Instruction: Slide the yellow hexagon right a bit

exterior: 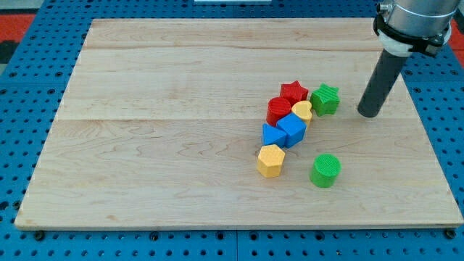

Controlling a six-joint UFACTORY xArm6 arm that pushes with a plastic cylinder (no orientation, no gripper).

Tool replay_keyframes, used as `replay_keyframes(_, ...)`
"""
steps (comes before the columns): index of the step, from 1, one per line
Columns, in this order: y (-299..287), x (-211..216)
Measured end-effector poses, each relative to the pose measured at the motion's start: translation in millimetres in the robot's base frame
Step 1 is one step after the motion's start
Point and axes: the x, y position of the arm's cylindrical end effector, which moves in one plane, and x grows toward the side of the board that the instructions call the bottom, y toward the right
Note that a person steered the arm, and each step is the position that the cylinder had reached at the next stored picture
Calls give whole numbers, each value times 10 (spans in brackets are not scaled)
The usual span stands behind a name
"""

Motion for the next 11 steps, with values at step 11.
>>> replay_keyframes(11, -1967, -1160)
